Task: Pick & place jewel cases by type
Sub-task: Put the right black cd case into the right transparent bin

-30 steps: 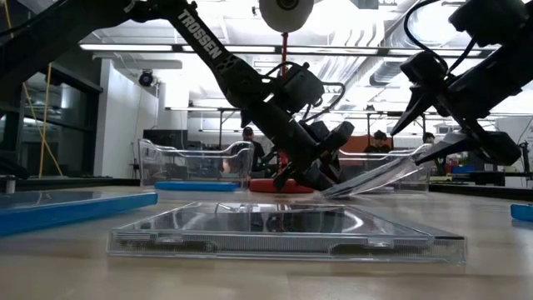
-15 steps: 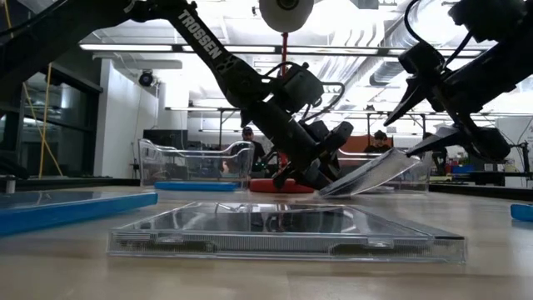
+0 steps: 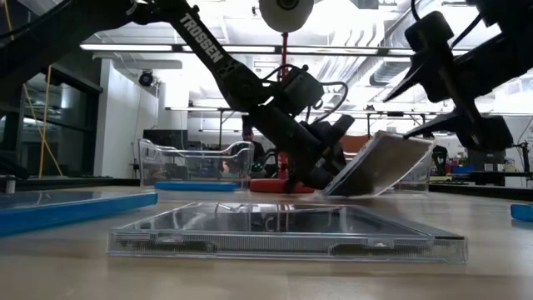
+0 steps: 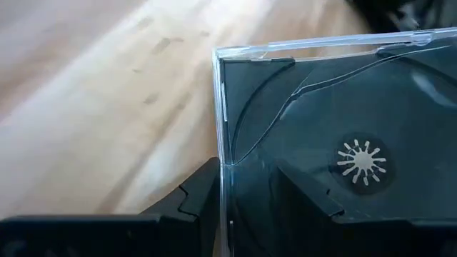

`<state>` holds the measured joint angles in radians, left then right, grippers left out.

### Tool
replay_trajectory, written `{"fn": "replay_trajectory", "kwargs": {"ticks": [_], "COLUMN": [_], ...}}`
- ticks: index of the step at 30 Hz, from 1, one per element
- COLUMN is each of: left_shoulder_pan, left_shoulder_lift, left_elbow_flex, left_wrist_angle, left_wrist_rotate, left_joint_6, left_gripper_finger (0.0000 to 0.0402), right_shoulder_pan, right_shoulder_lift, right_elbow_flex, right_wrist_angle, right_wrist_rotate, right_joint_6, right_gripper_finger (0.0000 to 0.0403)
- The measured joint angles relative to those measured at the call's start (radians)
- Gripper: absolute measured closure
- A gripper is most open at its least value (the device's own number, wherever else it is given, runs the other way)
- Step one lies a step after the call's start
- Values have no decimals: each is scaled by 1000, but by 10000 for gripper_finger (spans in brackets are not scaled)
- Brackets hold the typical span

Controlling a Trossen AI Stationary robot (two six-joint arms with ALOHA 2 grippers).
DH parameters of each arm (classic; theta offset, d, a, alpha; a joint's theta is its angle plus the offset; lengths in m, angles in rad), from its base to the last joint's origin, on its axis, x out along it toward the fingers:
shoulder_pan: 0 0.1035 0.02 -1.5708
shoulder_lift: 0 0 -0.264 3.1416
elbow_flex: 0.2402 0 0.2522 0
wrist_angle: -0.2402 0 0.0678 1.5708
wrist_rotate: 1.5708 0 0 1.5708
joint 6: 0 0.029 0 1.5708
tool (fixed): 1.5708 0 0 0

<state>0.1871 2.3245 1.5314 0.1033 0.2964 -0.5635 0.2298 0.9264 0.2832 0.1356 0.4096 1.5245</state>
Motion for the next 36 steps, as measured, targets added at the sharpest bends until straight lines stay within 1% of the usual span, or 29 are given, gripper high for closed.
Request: {"fn": "replay_trajectory", "kwargs": {"ticks": [3, 7, 9, 15, 25, 31, 36], "left_shoulder_pan": [-1, -16, -25, -50, -53, -52, -51], "left_shoulder_lift": [0, 0, 1, 2, 3, 3, 4], "left_elbow_flex": [0, 0, -1, -1, -1, -1, -2], "left_wrist_angle": [23, 43, 65, 86, 87, 89, 123], "left_wrist_rotate": [43, 116, 135, 103, 72, 72, 77], "left_joint_6": [18, 41, 53, 54, 62, 58, 51], "left_gripper_finger": [282, 282, 282, 282, 282, 282, 282], "right_shoulder_pan": [18, 22, 25, 23, 24, 24, 25], "right_shoulder_lift": [-1, 3, 0, 1, 1, -4, -40], "right_elbow_flex": [1, -5, -1, -2, -2, -3, -3], "right_wrist_angle": [64, 97, 124, 113, 19, -134, -236], "right_wrist_rotate": [6, 57, 42, 25, 4, -70, -77], "right_joint_6": [-17, -62, -72, -93, -60, 22, 81], "right_gripper_finger": [162, 162, 162, 162, 162, 162, 162]}}
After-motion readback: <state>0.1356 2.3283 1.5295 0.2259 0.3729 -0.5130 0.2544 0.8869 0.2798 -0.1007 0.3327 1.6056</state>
